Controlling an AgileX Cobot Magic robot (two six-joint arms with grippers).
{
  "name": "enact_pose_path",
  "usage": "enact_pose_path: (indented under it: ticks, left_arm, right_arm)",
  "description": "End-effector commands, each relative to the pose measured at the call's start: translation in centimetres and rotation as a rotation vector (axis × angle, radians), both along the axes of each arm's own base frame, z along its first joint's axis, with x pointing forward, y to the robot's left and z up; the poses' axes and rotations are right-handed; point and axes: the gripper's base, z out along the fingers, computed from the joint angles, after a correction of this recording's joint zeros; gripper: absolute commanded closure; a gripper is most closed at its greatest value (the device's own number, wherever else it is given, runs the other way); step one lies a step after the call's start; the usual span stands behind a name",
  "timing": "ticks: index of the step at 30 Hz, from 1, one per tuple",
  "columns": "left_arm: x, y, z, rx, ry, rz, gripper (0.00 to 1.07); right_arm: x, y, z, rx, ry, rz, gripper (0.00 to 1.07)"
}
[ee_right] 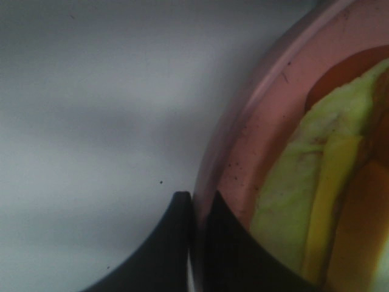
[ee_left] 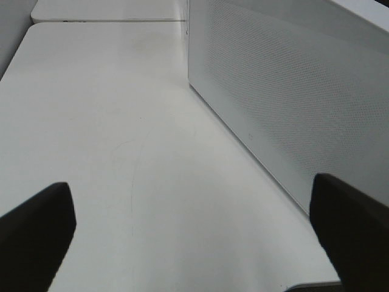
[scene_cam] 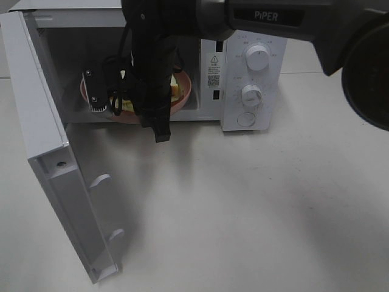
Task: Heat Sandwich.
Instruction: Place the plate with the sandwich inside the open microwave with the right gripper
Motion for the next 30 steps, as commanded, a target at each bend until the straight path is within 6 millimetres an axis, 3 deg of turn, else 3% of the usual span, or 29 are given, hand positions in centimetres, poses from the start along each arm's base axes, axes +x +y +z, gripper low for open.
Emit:
enact_pose_path:
  ticks: [1, 14, 21, 30]
  left_arm:
    - [-0.3, 0.0, -0.1, -0.003, -0.03, 0.006, 0.06]
    - [-0.3, 0.0, -0.1, -0.003, -0.03, 0.006, 0.06]
    - [-0.3, 0.0, -0.1, -0.003, -0.03, 0.006, 0.06]
    - [-0.3, 0.0, -0.1, -0.005, -0.03, 0.005, 0.06]
  right_arm:
    - [0.9, 0.1, 0.4, 0.026, -0.028, -0.039, 1.06]
    - [3.5, -0.5, 0.1, 0.063, -0.064, -0.149, 1.06]
    - [4.8, -0.9, -0.4, 0.076, -0.082, -0.139, 1.06]
    - [5.0, -0.7, -1.1, 0.045, -0.083, -0.078, 1.05]
